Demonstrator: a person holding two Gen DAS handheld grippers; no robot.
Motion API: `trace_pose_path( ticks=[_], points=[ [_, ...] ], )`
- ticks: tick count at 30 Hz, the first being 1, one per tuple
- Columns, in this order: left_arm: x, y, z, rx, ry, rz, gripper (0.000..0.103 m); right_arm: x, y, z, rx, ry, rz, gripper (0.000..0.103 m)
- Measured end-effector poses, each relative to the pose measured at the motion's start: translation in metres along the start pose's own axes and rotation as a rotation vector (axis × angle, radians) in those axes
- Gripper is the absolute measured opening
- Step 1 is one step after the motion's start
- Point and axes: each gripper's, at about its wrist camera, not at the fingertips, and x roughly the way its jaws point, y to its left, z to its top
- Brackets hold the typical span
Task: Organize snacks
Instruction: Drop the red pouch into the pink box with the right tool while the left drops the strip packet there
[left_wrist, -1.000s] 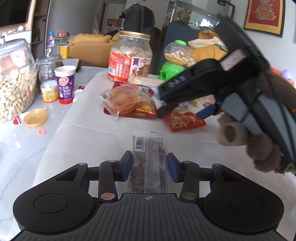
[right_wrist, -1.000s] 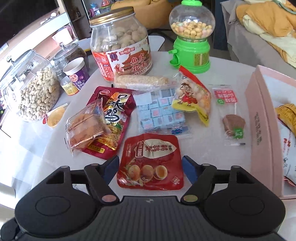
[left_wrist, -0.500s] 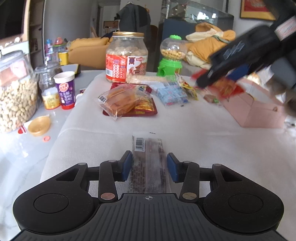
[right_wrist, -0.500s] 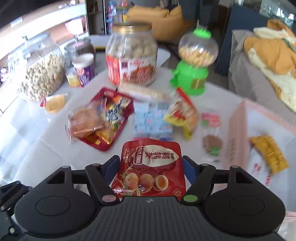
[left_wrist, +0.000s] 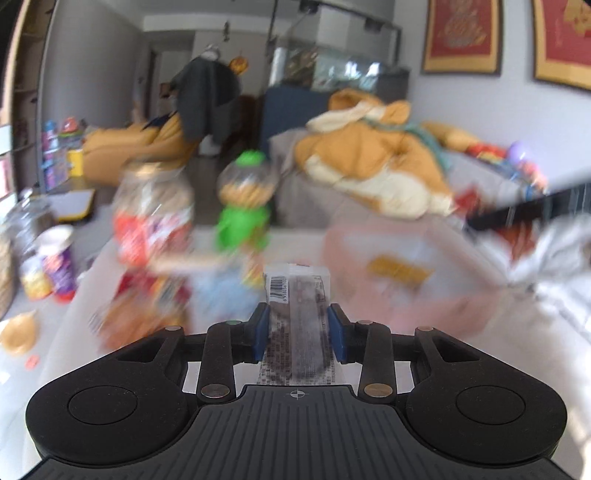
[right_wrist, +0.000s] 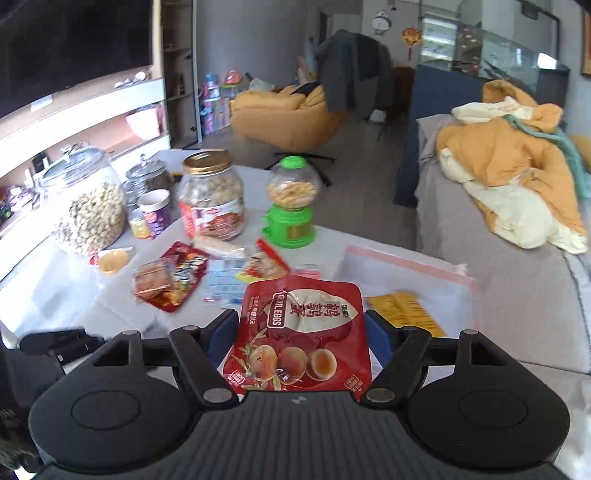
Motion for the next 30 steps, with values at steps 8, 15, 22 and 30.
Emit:
trace_pose_path(
  ticks=[8,15,22,30],
  points=[
    [0.066,-0.069,0.084,-0.042,-0.01,-0.162,0.047,-0.004,-0.06,-0.01,0.109,-0.032,-0.087,0.074],
    [0.107,-0.075,0.069,-0.028,0.069,-0.045,0.045,0.004,-0.084,-0.016,0.151,-0.03,-0.101,0.074],
    [0.079,-0.072,0.056,0.071,0.047,0.089,0.045,0.012,-0.086,-0.013,0.17,-0.024,-0.114,0.074],
    [0.07,-0.065,0.046,0.09,0.123,0.215,0.045,0.024,-0.095,0.054,0.224,-0.038,-0.13,0.076]
  ],
)
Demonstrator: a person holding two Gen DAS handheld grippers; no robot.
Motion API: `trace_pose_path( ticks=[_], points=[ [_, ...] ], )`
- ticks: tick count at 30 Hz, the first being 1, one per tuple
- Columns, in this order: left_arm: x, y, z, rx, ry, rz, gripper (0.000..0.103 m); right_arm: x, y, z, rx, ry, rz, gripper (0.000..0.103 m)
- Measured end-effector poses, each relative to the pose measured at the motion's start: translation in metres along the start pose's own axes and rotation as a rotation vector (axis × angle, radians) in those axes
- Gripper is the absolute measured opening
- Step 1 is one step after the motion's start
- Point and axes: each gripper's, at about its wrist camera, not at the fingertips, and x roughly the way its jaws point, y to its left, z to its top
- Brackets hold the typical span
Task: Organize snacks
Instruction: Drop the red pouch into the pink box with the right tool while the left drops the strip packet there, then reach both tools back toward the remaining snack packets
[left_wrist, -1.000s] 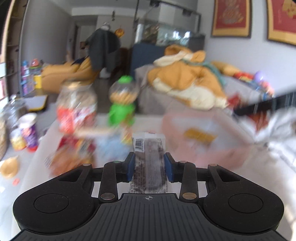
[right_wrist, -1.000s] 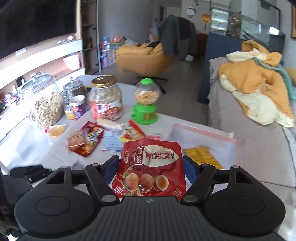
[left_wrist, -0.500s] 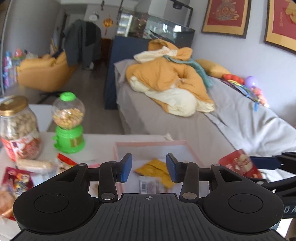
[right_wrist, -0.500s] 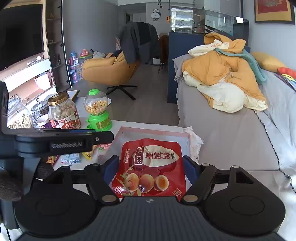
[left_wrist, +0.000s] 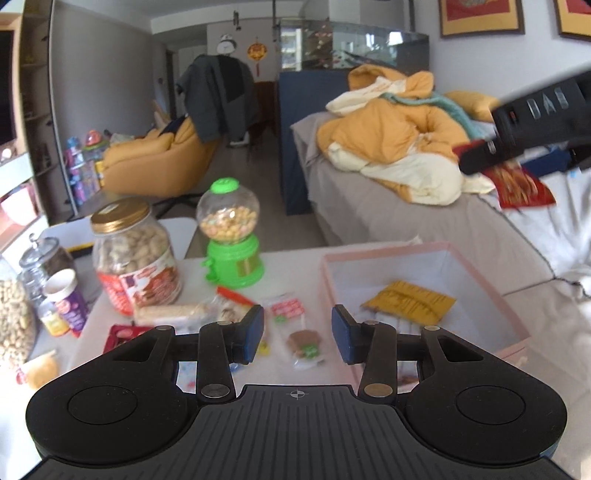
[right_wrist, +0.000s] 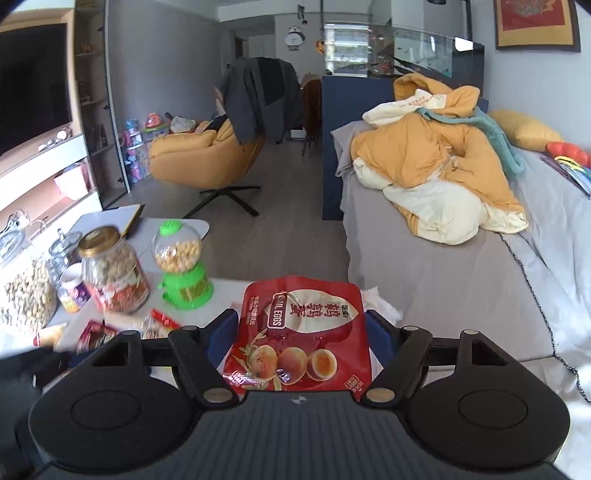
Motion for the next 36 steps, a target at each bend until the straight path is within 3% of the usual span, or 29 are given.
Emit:
trace_pose_path(
  ticks=[4,10,17,26,31,36],
  points=[
    [0.004,0.015,-0.012,-0.006,0.045,0.01,0.045,0.034,-0.004,0.012,0.035,0.129,0.049,0.08],
    [0.016,0.044,-0.031,-0.04,0.063,0.068,0.045,0.067,0.009,-0.02,0.039,0.228,0.021,0.08],
    [0.022,0.076,-0.057,-0.027,0.02,0.136,0.045,0.088,0.055,-0.055,-0.036,0.268,0.087,0.08],
    [0.04,0.129,-0.064,-0.06,0.015,0.18,0.045,0.12,0.129,-0.081,-0.16,0.282,0.178,0.082],
    [0.053,0.142,-0.069,-0.04,0.004,0.224,0.045,0.133,0.148,-0.084,-0.225,0.257,0.113,0.084],
    [0.059,0.146,-0.078,-0.026,0.0,0.222,0.046,0.133,0.149,-0.079,-0.263,0.21,0.067,0.084]
  ],
)
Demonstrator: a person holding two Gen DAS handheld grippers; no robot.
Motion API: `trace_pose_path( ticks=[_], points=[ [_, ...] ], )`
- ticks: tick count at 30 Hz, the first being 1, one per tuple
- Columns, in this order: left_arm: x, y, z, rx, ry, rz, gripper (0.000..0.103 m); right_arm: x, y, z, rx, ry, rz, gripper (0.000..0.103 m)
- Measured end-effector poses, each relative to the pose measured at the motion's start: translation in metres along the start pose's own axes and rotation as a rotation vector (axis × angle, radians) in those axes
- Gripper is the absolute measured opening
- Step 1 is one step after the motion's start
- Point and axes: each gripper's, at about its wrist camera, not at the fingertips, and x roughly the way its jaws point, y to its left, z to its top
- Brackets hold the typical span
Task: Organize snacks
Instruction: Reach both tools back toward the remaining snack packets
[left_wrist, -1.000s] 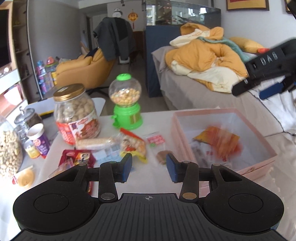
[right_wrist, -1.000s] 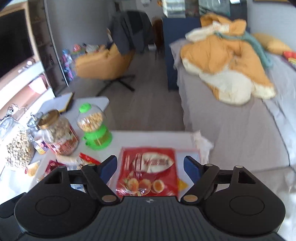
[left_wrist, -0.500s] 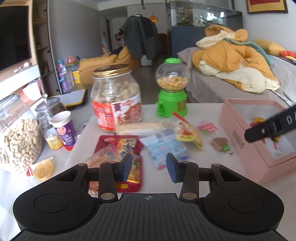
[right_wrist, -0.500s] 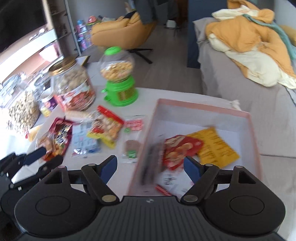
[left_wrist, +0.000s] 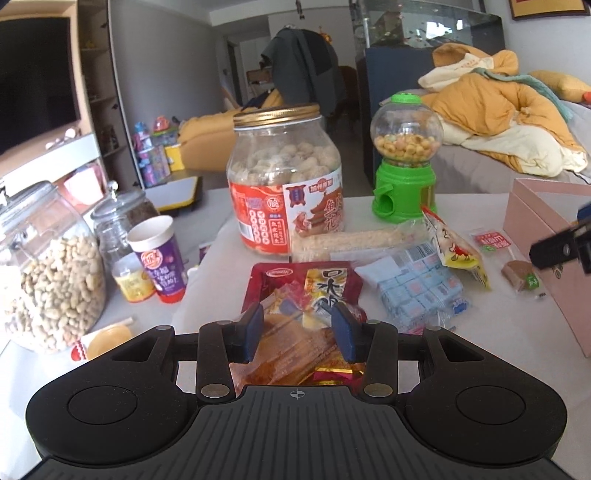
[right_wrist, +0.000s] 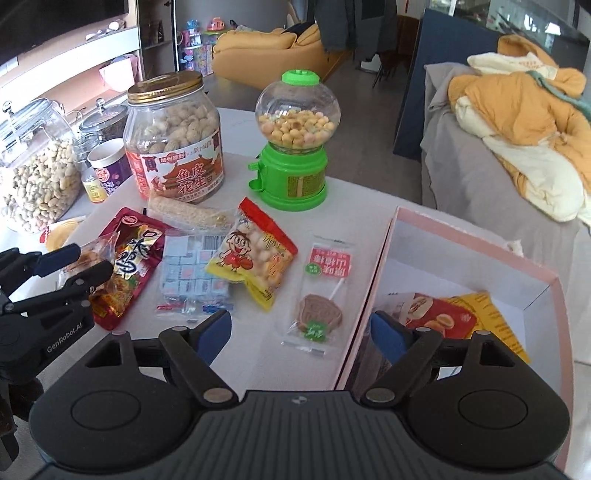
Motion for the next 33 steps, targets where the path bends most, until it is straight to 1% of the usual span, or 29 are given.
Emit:
trace_pose_path(
  ticks=[4,6,9,12,13,16,17,19,20,21,22,23,24,27,28,29,30,32,33],
  points=[
    [0.001,0.005,-0.002,-0.039,-0.021,-0.022,0.046,-0.007,0.005,0.009,-0.054,-0.072,-0.065,0.084],
    [0.0,0.009,-0.005,-0.066,-0.039,-0.033,0.046,-0.007,0.007,0.018,-0.057,-0.074,-0.061,0.084],
    [-0.002,0.02,-0.009,-0.117,-0.054,-0.04,0.047,-0.001,0.008,0.038,-0.027,-0.029,-0.01,0.084],
    [-0.004,0.04,-0.012,-0.225,-0.061,-0.043,0.046,0.019,0.011,0.064,0.025,0.054,0.057,0.084],
    [-0.005,0.048,-0.013,-0.262,-0.066,-0.043,0.045,0.028,0.012,0.071,0.046,0.076,0.065,0.084],
    [-0.004,0.066,-0.017,-0.35,-0.067,-0.045,0.044,0.065,0.019,0.086,0.078,0.138,0.041,0.084],
    [-0.004,0.07,-0.017,-0.369,-0.065,-0.045,0.044,0.077,0.022,0.088,0.091,0.15,0.018,0.084],
    [-0.005,0.076,-0.018,-0.395,-0.066,-0.045,0.044,0.101,0.024,0.091,0.12,0.185,0.004,0.084],
    [-0.005,0.078,-0.019,-0.402,-0.066,-0.043,0.044,0.11,0.024,0.091,0.143,0.204,0.0,0.083],
    [-0.005,0.079,-0.019,-0.408,-0.066,-0.042,0.044,0.116,0.022,0.089,0.174,0.218,0.008,0.078],
    [-0.006,0.08,-0.019,-0.415,-0.067,-0.044,0.044,0.119,0.021,0.086,0.201,0.237,0.038,0.066],
    [-0.007,0.081,-0.019,-0.421,-0.069,-0.048,0.044,0.12,0.021,0.084,0.219,0.263,0.073,0.061],
    [-0.008,0.081,-0.018,-0.423,-0.073,-0.05,0.044,0.117,0.022,0.081,0.232,0.289,0.106,0.06],
    [-0.01,0.079,-0.018,-0.416,-0.083,-0.053,0.044,0.1,0.028,0.076,0.209,0.359,0.313,0.057],
    [-0.01,0.077,-0.017,-0.41,-0.083,-0.054,0.044,0.092,0.031,0.077,0.173,0.359,0.339,0.057],
    [-0.009,0.076,-0.017,-0.405,-0.08,-0.058,0.044,0.085,0.032,0.08,0.13,0.346,0.325,0.057],
    [-0.008,0.074,-0.017,-0.401,-0.076,-0.064,0.044,0.078,0.035,0.083,0.066,0.323,0.252,0.057],
    [-0.007,0.072,-0.018,-0.395,-0.067,-0.08,0.044,0.079,0.036,0.088,-0.031,0.303,0.071,0.057],
    [-0.005,0.071,-0.018,-0.393,-0.062,-0.089,0.044,0.083,0.033,0.09,-0.049,0.302,0.003,0.053]
  ],
)
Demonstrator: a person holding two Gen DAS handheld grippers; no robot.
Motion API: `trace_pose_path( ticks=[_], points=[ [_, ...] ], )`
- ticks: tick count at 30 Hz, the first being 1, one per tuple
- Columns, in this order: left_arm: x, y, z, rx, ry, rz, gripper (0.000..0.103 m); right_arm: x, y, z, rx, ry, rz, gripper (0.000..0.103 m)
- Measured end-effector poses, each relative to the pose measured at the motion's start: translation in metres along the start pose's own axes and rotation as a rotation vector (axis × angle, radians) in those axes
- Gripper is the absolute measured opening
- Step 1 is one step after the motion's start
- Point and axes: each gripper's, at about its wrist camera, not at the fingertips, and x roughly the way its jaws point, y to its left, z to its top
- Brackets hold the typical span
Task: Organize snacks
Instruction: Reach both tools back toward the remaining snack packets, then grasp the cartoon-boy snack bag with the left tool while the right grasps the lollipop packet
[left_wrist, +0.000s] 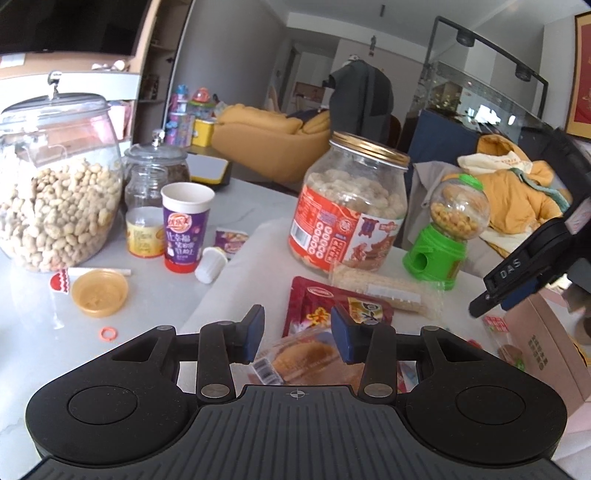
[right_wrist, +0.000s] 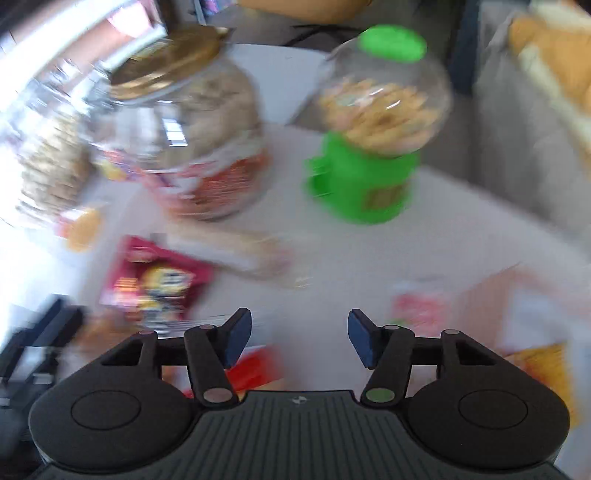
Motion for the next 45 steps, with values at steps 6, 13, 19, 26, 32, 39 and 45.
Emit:
trace_pose_path(
  ticks=[6,13,19,26,32,39,45],
  points=[
    [0.003,0.0,-0.003,0.01,0.005,0.015,0.044,0.045,0.001,0.005,-0.111,0.003,-0.347,0.015],
    [0.003,0.002,-0.003,0.015,-0.008,0.038,0.044,0.036,0.016,-0.005,-0.157,0.025,-0.333,0.011],
    [-0.001,-0.006,-0.005,0.049,-0.033,0.016,0.044,-0.001,0.036,-0.056,-0.158,0.029,-0.126,0.011],
    [-0.025,-0.039,-0.014,0.087,0.065,-0.087,0.044,-0.043,0.041,-0.123,-0.077,-0.044,0.192,0.011],
    [-0.037,-0.089,-0.023,0.204,0.06,-0.044,0.044,-0.067,0.014,-0.165,-0.087,-0.249,0.215,0.022],
    [-0.049,-0.119,-0.046,0.292,0.113,0.001,0.044,-0.072,-0.009,-0.207,-0.076,-0.37,0.185,0.046],
    [-0.046,-0.136,-0.056,0.365,0.141,0.075,0.045,-0.055,-0.025,-0.223,-0.069,-0.374,0.211,0.053]
  ],
)
